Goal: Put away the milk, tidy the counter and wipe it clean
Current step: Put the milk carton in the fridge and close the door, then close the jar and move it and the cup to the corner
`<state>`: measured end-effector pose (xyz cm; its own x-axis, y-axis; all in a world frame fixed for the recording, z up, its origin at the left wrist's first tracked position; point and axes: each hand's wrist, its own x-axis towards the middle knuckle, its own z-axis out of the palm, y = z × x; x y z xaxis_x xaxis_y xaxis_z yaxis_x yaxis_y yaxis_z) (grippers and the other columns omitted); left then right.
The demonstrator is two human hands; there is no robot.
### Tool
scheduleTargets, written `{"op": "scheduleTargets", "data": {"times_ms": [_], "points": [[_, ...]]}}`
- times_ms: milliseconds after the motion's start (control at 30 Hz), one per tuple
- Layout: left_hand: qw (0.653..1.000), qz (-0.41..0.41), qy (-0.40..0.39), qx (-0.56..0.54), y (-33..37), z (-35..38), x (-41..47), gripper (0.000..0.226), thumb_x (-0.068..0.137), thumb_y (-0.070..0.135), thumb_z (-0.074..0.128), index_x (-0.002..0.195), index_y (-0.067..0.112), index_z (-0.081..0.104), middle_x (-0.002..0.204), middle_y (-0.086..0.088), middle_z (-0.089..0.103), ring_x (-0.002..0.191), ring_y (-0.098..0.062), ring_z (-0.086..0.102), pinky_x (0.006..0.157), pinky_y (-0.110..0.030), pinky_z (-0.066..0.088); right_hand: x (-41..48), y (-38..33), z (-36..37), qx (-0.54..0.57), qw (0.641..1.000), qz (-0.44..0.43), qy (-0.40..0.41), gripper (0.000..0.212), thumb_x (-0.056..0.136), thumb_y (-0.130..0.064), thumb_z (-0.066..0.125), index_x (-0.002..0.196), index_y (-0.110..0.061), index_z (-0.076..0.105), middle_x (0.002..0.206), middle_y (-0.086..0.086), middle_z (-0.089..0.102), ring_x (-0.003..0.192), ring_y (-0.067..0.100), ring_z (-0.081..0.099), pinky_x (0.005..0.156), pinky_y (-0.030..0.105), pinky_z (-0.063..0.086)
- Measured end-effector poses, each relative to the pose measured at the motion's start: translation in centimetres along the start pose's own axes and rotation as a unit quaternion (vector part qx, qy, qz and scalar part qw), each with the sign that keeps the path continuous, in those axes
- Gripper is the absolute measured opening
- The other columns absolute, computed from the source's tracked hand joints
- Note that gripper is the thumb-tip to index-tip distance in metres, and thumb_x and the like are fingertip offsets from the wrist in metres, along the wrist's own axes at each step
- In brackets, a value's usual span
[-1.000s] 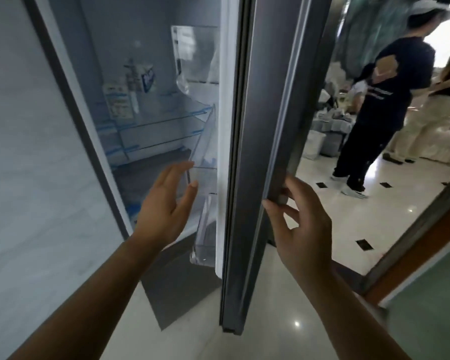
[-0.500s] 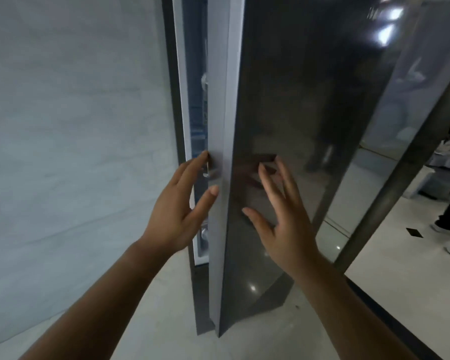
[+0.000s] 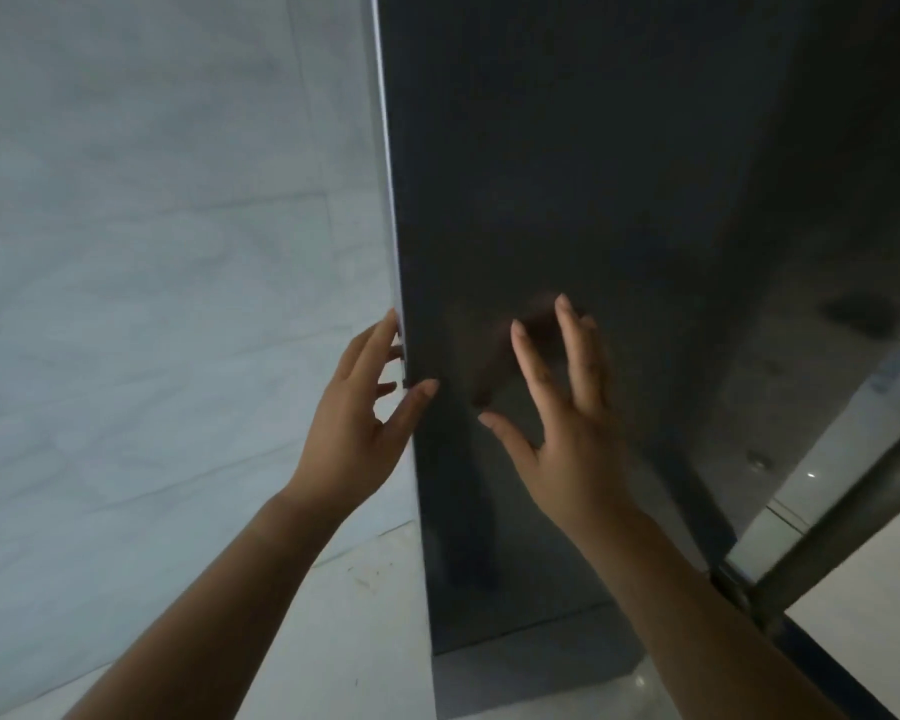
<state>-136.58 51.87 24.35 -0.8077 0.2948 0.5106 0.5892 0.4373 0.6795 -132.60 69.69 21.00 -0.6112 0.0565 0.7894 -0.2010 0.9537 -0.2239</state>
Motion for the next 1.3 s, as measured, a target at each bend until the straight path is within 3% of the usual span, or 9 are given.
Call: {"op": "scheduleTargets", "data": {"times_ms": [200, 433, 600, 700, 833, 933, 1067, 1300], "points": [[0.996, -0.056, 0.046, 0.051, -1.9, 1.5, 1.8, 0.060, 0.087, 0.029, 0.051, 0.142, 0.035, 0.028, 0.143, 0.001, 0.044, 0.112, -0.002, 0.045, 0.084, -0.005, 0.038, 1.8, 1.6, 3.1, -0.027, 0.999, -0.024, 0.002, 0.069, 0.085, -0.041, 0.063, 0.143, -0.027, 0.028, 0.153, 0.008, 0.012, 0.142, 0.029, 0.007, 0.113, 0.048, 0.018], [0.984, -0.109, 0.122, 0.071, -1.2, 3.2, 0.6, 0.048, 0.092, 0.029, 0.048, 0.139, 0.024, 0.040, 0.133, -0.001, 0.053, 0.108, -0.008, 0.054, 0.096, -0.030, 0.049, 2.0, 2.5, 3.3, 0.057, 0.996, -0.071, 0.009, 0.062, 0.087, -0.039, 0.061, 0.141, -0.023, 0.034, 0.151, 0.010, 0.015, 0.141, 0.032, 0.010, 0.114, 0.048, 0.017], [0.967, -0.169, 0.168, 0.087, -0.6, 5.0, -5.1, 0.052, 0.092, 0.048, 0.043, 0.139, 0.025, 0.040, 0.132, 0.004, 0.055, 0.114, -0.009, 0.056, 0.096, -0.028, 0.046, -0.7, 2.8, 2.5, 0.232, 0.967, -0.104, -0.015, 0.051, 0.086, -0.036, 0.063, 0.128, -0.010, 0.052, 0.137, 0.018, 0.048, 0.131, 0.032, 0.037, 0.104, 0.054, 0.034], [0.946, -0.247, 0.201, 0.067, -0.1, 6.8, -11.2, 0.048, 0.090, 0.050, 0.040, 0.134, 0.030, 0.044, 0.126, 0.010, 0.057, 0.113, -0.003, 0.056, 0.094, -0.028, 0.046, -4.5, 2.7, 1.9, 0.362, 0.923, -0.064, -0.115, 0.043, 0.089, -0.035, 0.055, 0.119, -0.004, 0.058, 0.123, 0.013, 0.059, 0.115, 0.023, 0.053, 0.100, 0.035, 0.041], [0.891, -0.383, 0.244, 0.013, 2.5, 10.8, -21.1, 0.041, 0.087, 0.051, 0.040, 0.122, 0.033, 0.052, 0.116, 0.014, 0.063, 0.108, -0.001, 0.059, 0.090, -0.019, 0.046, -10.7, 2.2, 0.7, 0.447, 0.823, 0.015, -0.349, 0.045, 0.089, -0.043, 0.044, 0.120, -0.012, 0.054, 0.123, 0.001, 0.057, 0.112, 0.007, 0.050, 0.095, 0.014, 0.038], [0.836, -0.469, 0.284, -0.026, 6.0, 13.6, -28.1, 0.039, 0.087, 0.050, 0.041, 0.116, 0.031, 0.057, 0.108, 0.014, 0.067, 0.106, -0.004, 0.061, 0.086, -0.016, 0.046, -15.4, 2.0, -0.3, 0.460, 0.730, 0.027, -0.505, 0.044, 0.087, -0.048, 0.040, 0.117, -0.020, 0.055, 0.119, -0.009, 0.057, 0.112, 0.002, 0.050, 0.095, 0.018, 0.040], [0.753, -0.547, 0.361, -0.058, 10.1, 15.1, -34.3, 0.040, 0.085, 0.054, 0.039, 0.111, 0.033, 0.060, 0.106, 0.014, 0.068, 0.103, -0.007, 0.063, 0.084, -0.027, 0.048, -18.7, 0.7, -1.4, 0.447, 0.643, -0.038, -0.621, 0.039, 0.085, -0.048, 0.040, 0.112, -0.026, 0.056, 0.114, -0.016, 0.056, 0.108, -0.002, 0.051, 0.092, 0.021, 0.044], [0.646, -0.584, 0.486, -0.074, 11.6, 11.9, -41.7, 0.044, 0.082, 0.057, 0.037, 0.110, 0.032, 0.060, 0.104, 0.014, 0.067, 0.100, -0.005, 0.063, 0.083, -0.028, 0.048, -22.6, -7.2, -2.1, 0.424, 0.566, -0.147, -0.691, 0.042, 0.085, -0.050, 0.038, 0.115, -0.025, 0.054, 0.116, -0.018, 0.054, 0.110, -0.002, 0.048, 0.094, 0.025, 0.045]]}}
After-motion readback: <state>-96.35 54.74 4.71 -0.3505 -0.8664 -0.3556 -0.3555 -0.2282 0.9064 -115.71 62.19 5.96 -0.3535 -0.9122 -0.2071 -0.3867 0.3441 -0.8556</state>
